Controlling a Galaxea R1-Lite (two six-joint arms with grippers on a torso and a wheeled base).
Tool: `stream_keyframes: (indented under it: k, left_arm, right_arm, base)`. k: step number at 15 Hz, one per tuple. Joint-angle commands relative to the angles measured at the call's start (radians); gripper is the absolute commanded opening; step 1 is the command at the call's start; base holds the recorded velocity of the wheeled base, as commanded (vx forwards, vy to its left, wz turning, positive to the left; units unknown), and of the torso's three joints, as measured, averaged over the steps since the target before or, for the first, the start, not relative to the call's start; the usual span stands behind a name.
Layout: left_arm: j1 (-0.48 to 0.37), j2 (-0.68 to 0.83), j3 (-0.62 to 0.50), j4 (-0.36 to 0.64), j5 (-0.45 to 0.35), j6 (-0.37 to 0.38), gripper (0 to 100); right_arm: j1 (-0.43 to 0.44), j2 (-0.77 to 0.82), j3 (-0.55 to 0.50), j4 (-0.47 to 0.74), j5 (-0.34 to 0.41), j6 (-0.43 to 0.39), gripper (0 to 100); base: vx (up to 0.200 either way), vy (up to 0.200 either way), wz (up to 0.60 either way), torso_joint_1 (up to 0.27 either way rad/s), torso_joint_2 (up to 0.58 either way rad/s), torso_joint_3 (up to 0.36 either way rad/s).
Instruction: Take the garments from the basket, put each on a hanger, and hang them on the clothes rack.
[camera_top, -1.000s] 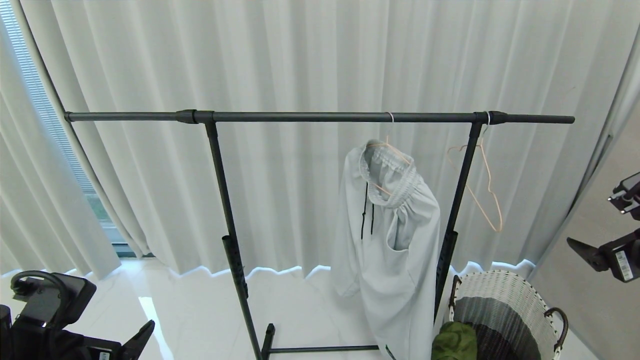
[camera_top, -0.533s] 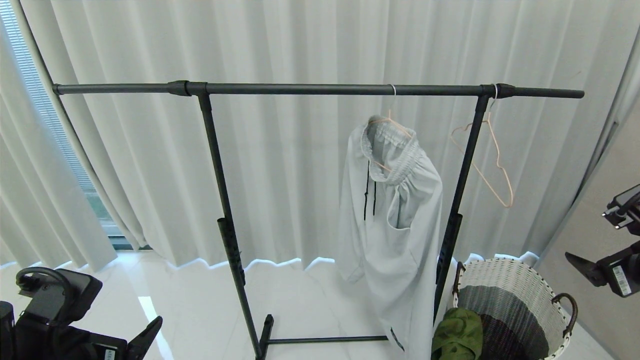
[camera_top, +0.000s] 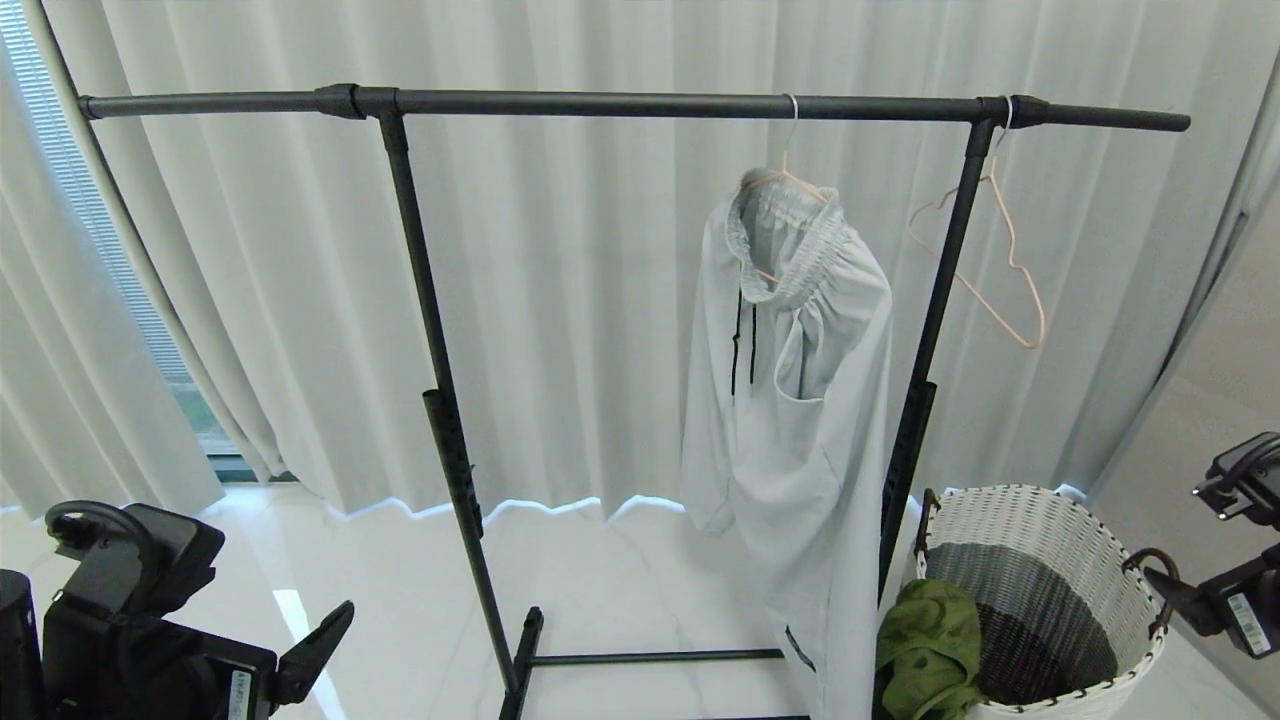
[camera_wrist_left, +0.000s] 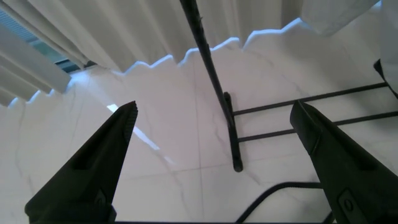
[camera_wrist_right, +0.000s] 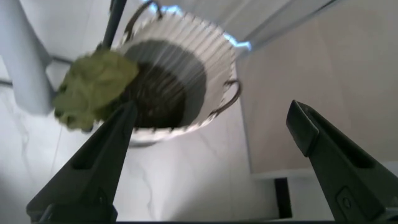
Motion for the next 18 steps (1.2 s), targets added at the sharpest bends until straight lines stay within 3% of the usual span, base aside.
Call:
stream_keyframes:
  k: [1, 6, 9, 12, 13, 15, 18]
  left_arm:
    - [-0.022, 0.002, -0.001, -0.001, 0.000, 0.000, 100]
    - [-0.027, 0.028, -0.004, -0.001, 0.000, -0.001, 100]
    - [-0.027, 0.049, -0.013, -0.001, 0.000, -0.001, 100]
    - [-0.054, 0.101, -0.056, -0.001, 0.000, -0.063, 100]
    - [-0.066, 0.117, -0.073, -0.001, 0.002, -0.083, 100]
    - [-0.094, 0.153, -0.124, -0.001, 0.002, -0.104, 100]
    - [-0.115, 0.189, -0.130, -0.001, 0.002, -0.106, 100]
  right_arm:
    - [-0.001, 0.000, 0.031, -0.001, -0.003, 0.000, 100]
    - [-0.006, -0.006, 0.087, -0.002, -0.009, -0.002, 100]
    - [-0.038, 0.020, 0.124, -0.001, -0.014, -0.052, 100]
    - [-0.052, 0.052, 0.210, -0.001, -0.006, -0.049, 100]
    - [-0.052, 0.065, 0.222, -0.001, 0.011, -0.049, 100]
    - [-0.052, 0.123, 0.233, -0.002, 0.123, -0.049, 100]
    - [-0.051, 0.244, 0.235, -0.031, 0.150, -0.046, 100]
  base:
    - [0.000, 0.000, 0.00, -0.129, 0.46, 0.334]
    - [0.000, 0.000, 0.00, -0.084, 0.37, 0.290]
    - [0.000, 0.000, 0.00, -0.011, 0.06, 0.049]
    - [0.133, 0.000, 0.00, -0.002, 0.01, 0.006]
    - [0.200, 0.000, 0.00, -0.017, 0.00, 0.012]
    - [0.200, 0.000, 0.00, 0.000, 0.00, 0.010]
    - [0.200, 0.000, 0.00, 0.004, 0.00, 0.004]
